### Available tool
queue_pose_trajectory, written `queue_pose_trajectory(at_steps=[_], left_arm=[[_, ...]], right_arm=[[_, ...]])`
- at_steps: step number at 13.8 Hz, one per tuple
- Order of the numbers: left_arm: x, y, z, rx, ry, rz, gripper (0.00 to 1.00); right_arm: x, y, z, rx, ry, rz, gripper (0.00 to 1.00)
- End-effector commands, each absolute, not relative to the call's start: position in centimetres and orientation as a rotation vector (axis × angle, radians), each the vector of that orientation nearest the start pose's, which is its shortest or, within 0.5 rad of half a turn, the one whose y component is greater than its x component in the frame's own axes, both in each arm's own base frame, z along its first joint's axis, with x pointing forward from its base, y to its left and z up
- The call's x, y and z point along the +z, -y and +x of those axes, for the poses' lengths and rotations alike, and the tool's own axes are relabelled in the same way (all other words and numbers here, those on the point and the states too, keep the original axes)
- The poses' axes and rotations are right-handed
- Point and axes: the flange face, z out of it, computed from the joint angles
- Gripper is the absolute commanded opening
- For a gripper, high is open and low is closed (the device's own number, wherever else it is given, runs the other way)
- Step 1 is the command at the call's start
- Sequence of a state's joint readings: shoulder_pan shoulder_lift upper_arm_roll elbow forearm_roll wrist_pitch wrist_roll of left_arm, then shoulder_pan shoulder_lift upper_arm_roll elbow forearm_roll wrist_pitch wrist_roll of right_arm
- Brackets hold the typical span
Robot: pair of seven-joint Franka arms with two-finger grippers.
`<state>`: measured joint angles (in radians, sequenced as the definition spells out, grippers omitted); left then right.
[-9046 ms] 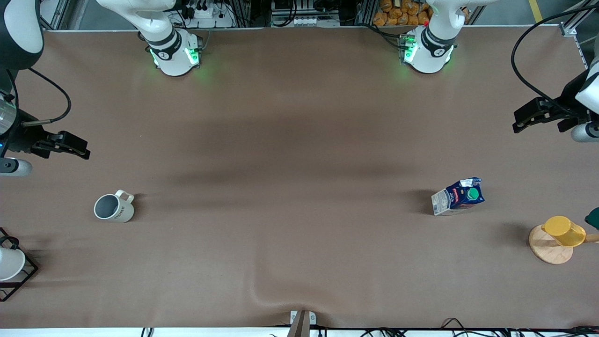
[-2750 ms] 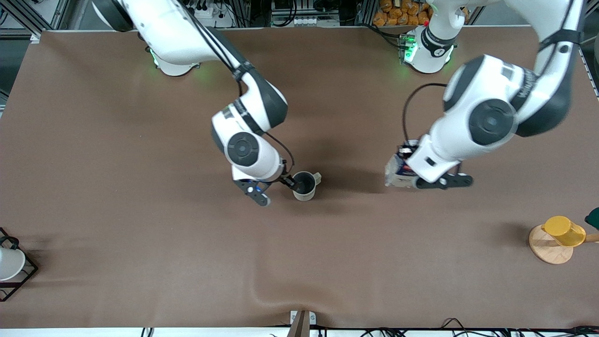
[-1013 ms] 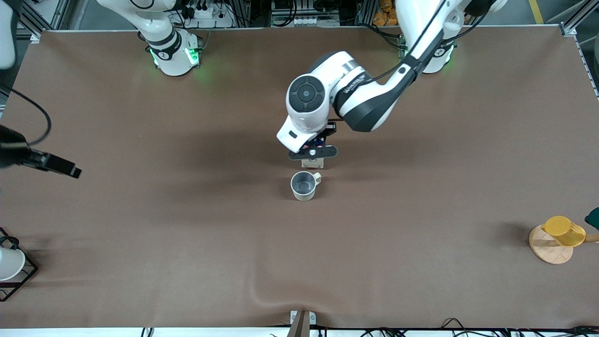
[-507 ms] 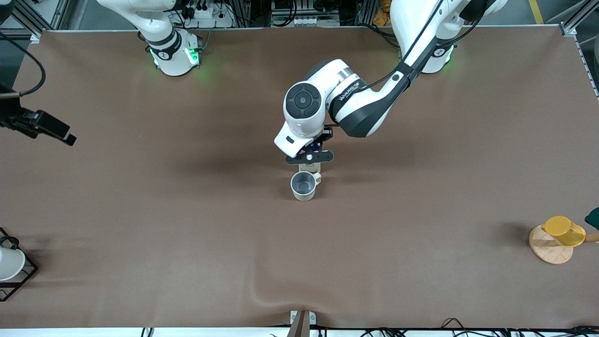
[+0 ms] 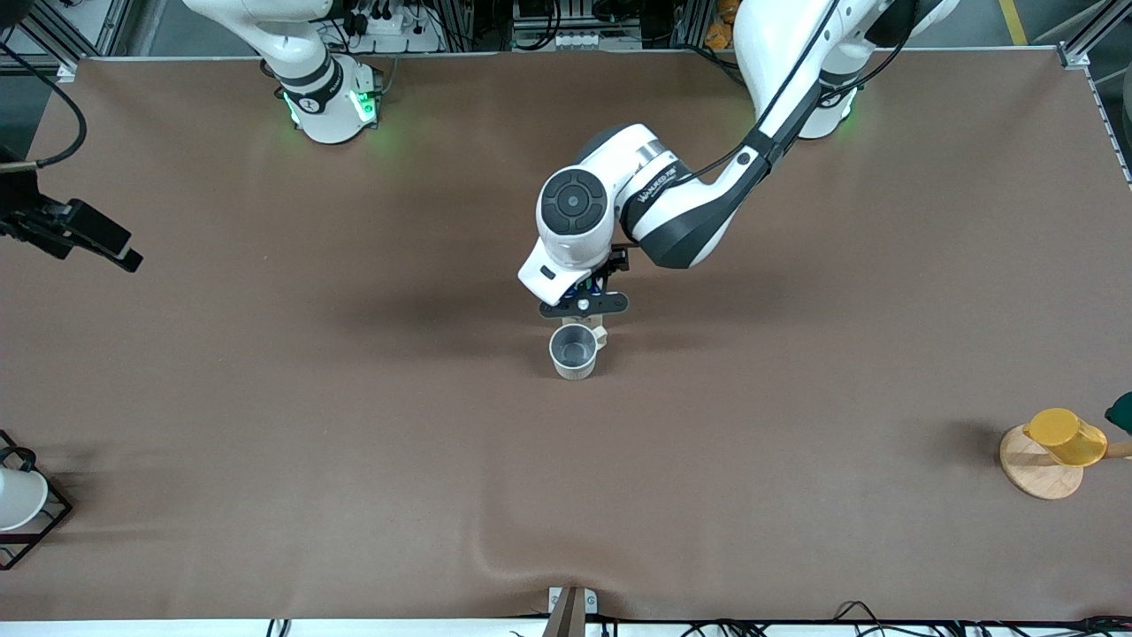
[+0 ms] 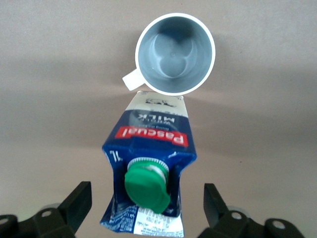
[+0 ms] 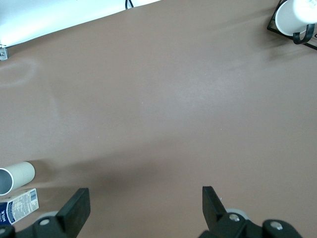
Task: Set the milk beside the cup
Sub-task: 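Lower the milk carton beside the mug with the left gripper, then open the left gripper and lift it away from the milk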
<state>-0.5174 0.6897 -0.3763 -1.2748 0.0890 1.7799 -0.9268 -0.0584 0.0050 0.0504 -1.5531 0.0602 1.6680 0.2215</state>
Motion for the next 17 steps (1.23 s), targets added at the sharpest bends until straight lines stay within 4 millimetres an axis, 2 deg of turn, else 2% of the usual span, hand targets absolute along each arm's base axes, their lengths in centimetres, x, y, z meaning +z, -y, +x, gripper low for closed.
queue_pose_trajectory(at_steps=[1,2,3,4,6,9,11,12,14,17], left_arm=[[38.8,50.9,50.3,0.313,0.148,-3.123,1.00],[40.7,50.1,50.3,0.332,0.171,-3.126,1.00],[43.4,48.7,50.6,0.324,0.195,-3.133,1.00],[46.1,46.6,51.4,0.302,0.236,-3.134,1.00],[52.2,40.3,53.6,0.232,0.310,-3.147,1.00],[59.7,29.0,56.7,0.084,0.239,-3.191,1.00],[62.0,20.7,58.4,0.035,0.194,-3.194,1.00],[62.6,17.8,58.9,0.025,0.195,-3.194,1.00],[63.6,13.4,59.1,0.037,0.240,-3.192,1.00],[62.9,9.3,59.3,0.078,0.257,-3.178,1.00]], right_arm=[[63.7,0.2,56.8,-0.164,-0.350,-3.058,1.00],[64.2,0.6,56.8,-0.178,-0.368,-3.056,1.00],[64.9,0.8,56.8,-0.199,-0.379,-3.050,1.00],[65.0,0.9,56.7,-0.200,-0.381,-3.055,1.00],[64.9,0.8,56.8,-0.202,-0.372,-3.085,1.00],[64.8,0.4,56.5,-0.169,-0.356,-3.103,1.00],[64.9,1.0,56.5,-0.171,-0.356,-3.102,1.00],[64.9,1.2,56.4,-0.166,-0.361,-3.101,1.00],[64.7,1.2,56.2,-0.135,-0.361,-3.103,1.00],[65.6,1.3,56.2,-0.161,-0.363,-3.102,1.00]])
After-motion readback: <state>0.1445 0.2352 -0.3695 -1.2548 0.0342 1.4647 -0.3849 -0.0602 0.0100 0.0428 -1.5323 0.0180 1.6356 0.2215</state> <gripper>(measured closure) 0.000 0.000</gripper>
